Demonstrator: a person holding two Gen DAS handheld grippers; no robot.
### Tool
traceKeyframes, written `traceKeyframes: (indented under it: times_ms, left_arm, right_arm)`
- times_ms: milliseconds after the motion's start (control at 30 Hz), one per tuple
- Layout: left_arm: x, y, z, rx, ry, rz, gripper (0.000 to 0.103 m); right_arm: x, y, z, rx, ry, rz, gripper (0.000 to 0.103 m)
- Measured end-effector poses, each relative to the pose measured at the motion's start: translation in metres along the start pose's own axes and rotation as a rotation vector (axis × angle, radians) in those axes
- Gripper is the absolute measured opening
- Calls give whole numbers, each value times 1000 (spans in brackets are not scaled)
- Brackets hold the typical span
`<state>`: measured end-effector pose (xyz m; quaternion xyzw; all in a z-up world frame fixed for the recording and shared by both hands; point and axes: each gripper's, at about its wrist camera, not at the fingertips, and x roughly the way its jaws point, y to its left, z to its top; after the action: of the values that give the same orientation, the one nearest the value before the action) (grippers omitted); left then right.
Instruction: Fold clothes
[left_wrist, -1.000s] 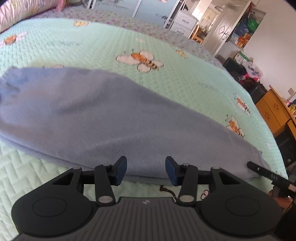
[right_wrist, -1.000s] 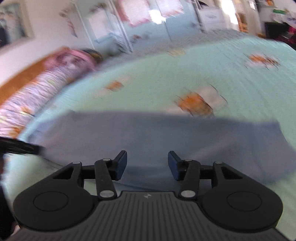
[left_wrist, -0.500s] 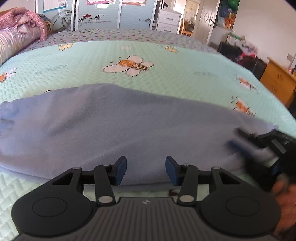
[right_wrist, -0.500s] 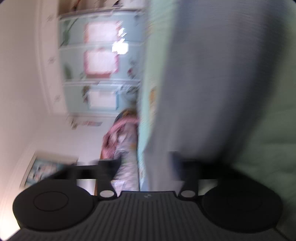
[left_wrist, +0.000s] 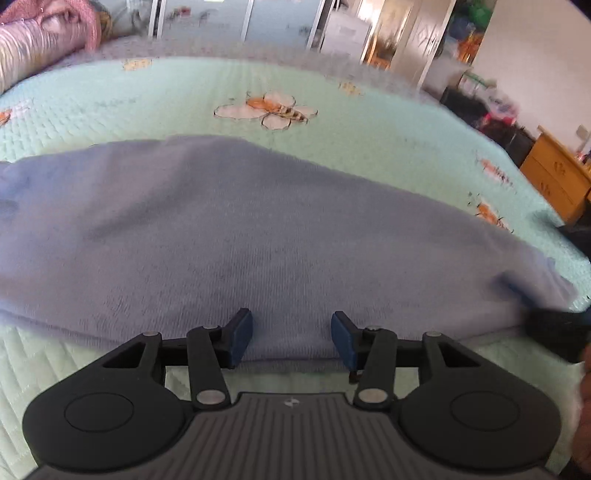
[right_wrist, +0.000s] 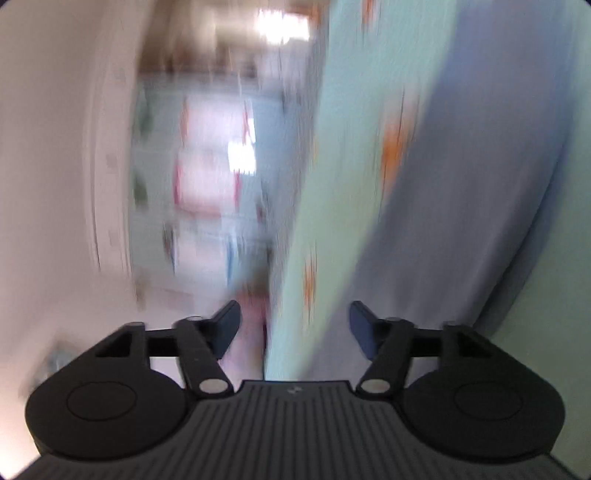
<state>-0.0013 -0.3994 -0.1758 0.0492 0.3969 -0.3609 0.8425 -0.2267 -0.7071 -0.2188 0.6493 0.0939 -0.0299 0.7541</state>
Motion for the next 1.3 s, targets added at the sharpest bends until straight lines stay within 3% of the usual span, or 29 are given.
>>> traceKeyframes:
  times_ms: [33,67,100,200,267,333,467,567,600,667,733,767,900,967,1000,1033,1100,1133,1167,1200,1300]
  left_arm:
    - [-6,-3,-3,17,7,3,51]
    - [-14,-4,-5,37,6,-1,51]
    - [-22,-2,-5,46,-6,-13,51]
    - [-37,13,-7,17,-72,-23,54]
    - [-28,27,-4,-35,-56,7,55]
    - [-15,41,-2,-92,-27,27,54]
    - [-32,46,-3,-105,-71,-13,54]
    - [-41,62,-4,-146,-101,-33,56]
    - [-39,70,-5,-167,-97,-24,56]
    - [-26,94,-8,-249,-49,-14,54]
    - [-26,110,-13,-310,-66,-77,53]
    - [-29,112,-14,-310,-70,-88,54]
    - [-43,126,-24,-402,-168,-165,54]
    - [-51,129,-18,-423,-226,-168,54]
    - [-56,132,-14,-423,-253,-167,54]
    - [-59,135,-10,-409,-271,-164,54]
    - [-67,147,-7,-430,-279,-117,54]
    - [-74,154,-8,-451,-284,-108,54]
    - [-81,158,-7,-457,-297,-98,54]
    - [-88,162,-7,-463,-311,-88,54]
    - [-96,165,9,-435,-334,-92,55]
  right_arm:
    - [13,2,-10,-39,27,-63,66]
    - [23,3,-20,-82,45,-135,50]
    - [25,6,-24,-123,38,-169,48]
    - [21,37,-30,-251,10,-159,53]
    - [34,71,-39,-401,34,-133,68]
    - [70,102,-54,-540,98,-124,70]
    - [164,149,-92,-773,244,-116,70]
    - [233,166,-116,-861,320,-141,70]
    - [260,166,-118,-876,340,-167,70]
    - [267,155,-127,-897,374,-251,70]
    - [288,134,-131,-919,427,-373,67]
    - [291,127,-125,-924,436,-390,64]
    - [255,153,-125,-874,354,-300,65]
    - [260,162,-134,-867,358,-202,75]
    - [272,168,-143,-890,367,-201,76]
    - [284,173,-152,-917,376,-208,78]
    - [315,162,-158,-955,427,-324,78]
    - [328,152,-159,-967,462,-395,71]
    - [327,147,-156,-966,451,-413,55]
    - [312,152,-151,-932,410,-396,55]
    - [247,165,-133,-796,280,-282,75]
